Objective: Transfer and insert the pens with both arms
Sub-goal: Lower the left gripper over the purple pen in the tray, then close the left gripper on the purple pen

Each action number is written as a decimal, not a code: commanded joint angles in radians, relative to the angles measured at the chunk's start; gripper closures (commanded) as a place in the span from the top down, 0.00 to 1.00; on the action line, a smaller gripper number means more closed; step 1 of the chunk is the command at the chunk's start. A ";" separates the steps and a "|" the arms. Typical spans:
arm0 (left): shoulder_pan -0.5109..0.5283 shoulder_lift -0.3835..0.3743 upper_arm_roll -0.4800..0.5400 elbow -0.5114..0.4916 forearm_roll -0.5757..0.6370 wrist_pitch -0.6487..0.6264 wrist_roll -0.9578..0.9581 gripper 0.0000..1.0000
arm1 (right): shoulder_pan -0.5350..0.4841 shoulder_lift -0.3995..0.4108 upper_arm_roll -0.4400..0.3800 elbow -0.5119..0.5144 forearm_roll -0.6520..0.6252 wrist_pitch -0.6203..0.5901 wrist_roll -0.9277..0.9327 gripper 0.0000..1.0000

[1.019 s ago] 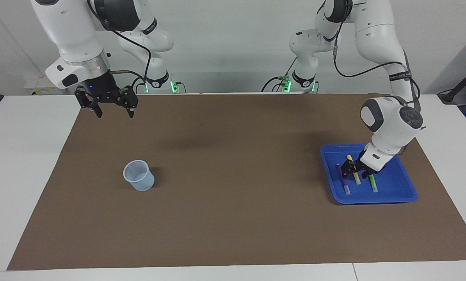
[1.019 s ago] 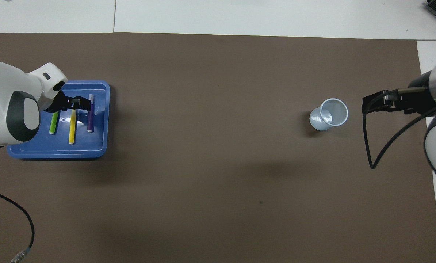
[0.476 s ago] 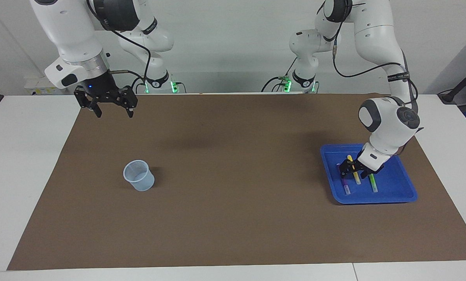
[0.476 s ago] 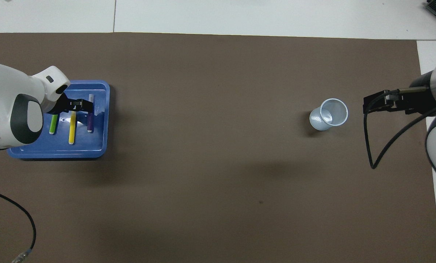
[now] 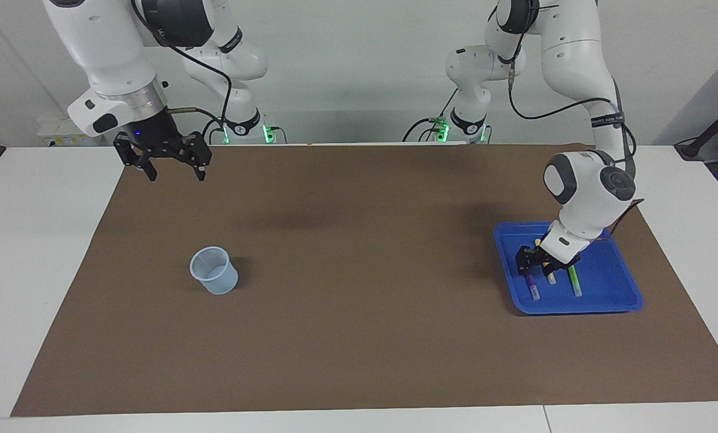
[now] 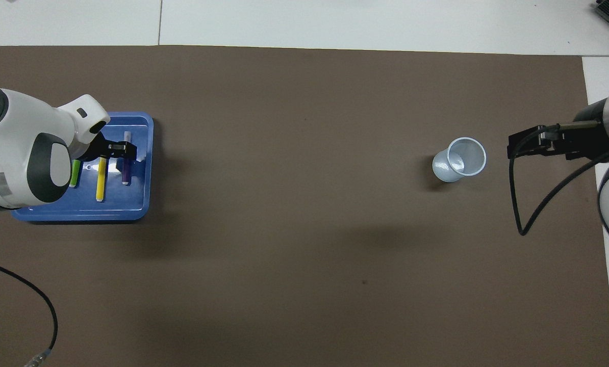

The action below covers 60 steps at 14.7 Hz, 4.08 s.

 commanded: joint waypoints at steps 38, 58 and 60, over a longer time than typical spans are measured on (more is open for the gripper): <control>-0.010 -0.022 0.014 -0.048 -0.015 0.014 -0.020 0.00 | -0.014 -0.023 0.006 -0.028 0.032 0.022 0.004 1.00; -0.030 -0.096 0.011 0.127 -0.156 -0.382 -0.321 0.00 | 0.001 -0.026 0.026 -0.030 0.031 0.011 -0.019 1.00; -0.060 -0.102 0.007 0.127 -0.237 -0.411 -0.535 0.00 | 0.001 -0.025 0.044 -0.030 0.035 0.007 -0.074 1.00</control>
